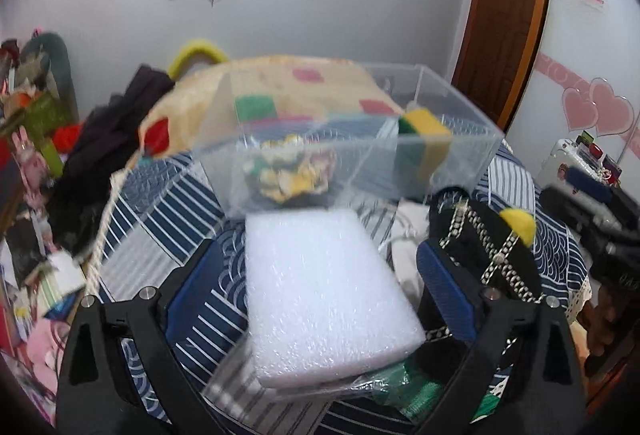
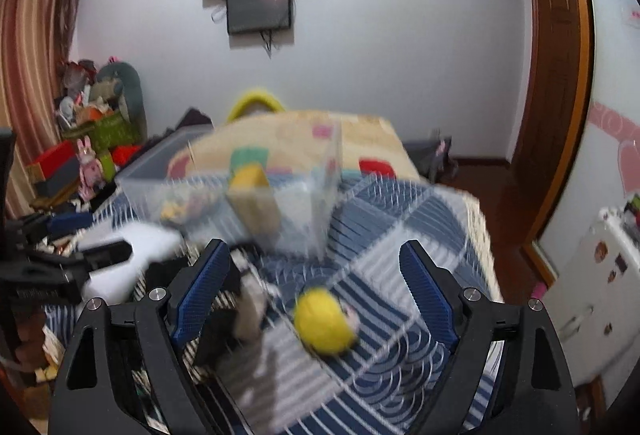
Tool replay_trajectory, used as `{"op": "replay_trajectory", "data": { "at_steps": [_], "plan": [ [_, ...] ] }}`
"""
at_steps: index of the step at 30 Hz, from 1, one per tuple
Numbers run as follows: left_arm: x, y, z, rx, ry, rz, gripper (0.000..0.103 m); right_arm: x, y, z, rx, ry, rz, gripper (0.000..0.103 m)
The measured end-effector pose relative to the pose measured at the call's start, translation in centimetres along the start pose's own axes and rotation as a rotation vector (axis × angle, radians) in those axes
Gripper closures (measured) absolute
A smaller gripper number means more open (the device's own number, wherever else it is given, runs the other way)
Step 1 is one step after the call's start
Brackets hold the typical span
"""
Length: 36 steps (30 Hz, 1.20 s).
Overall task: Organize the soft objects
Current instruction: 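Grasp the white foam block with the left tool while the right tool grasps the yellow ball toy, then lower the foam block and yellow ball into the clear box and release both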
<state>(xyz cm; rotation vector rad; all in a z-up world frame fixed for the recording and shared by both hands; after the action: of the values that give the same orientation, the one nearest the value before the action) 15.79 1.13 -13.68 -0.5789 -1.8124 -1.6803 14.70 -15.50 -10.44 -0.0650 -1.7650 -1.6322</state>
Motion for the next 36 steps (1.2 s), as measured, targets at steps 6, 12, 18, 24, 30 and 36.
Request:
{"op": "replay_trajectory", "data": {
  "at_steps": [6,12,18,24,30,36],
  "plan": [
    [-1.2,-1.2,0.1,0.019,-0.011,0.059,0.004,-2.0,-3.0,-1.5,-0.069,-0.002,0.108,0.018],
    [-1.3,-2.0,0.5,0.052,-0.012,0.044,0.008,-2.8,-4.1,-1.6,-0.096,0.031,0.151,0.034],
    [-1.0,-2.1,0.6,0.045,-0.003,0.022,0.017,-2.8,-4.7,-1.1,-0.104,0.051,0.182,0.063],
    [0.3,-2.2,1.1,0.05,0.012,-0.012,0.017,-1.0,-3.8,-1.8,-0.089,0.012,0.12,0.063],
    [2.4,-1.5,1.7,0.065,0.019,-0.063,0.017,0.5,-2.4,-1.6,-0.073,0.009,0.065,0.063],
    [4.4,0.0,2.1,0.073,0.018,-0.127,0.017,1.1,-0.1,-0.4,-0.041,0.015,0.017,0.063]
  ]
}}
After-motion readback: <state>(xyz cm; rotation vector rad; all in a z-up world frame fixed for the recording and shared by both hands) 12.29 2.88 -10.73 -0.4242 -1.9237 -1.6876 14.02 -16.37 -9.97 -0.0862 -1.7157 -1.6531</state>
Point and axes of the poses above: each gripper's, at about its wrist camera, not at the fingertips, and x roughly against the way its jaws point, z to its left, y to its top, the point moved 6 cm from there along -x, roughly the way its jaws point, and after that the axes turned 6 degrees about y, right-handed, at the moved point
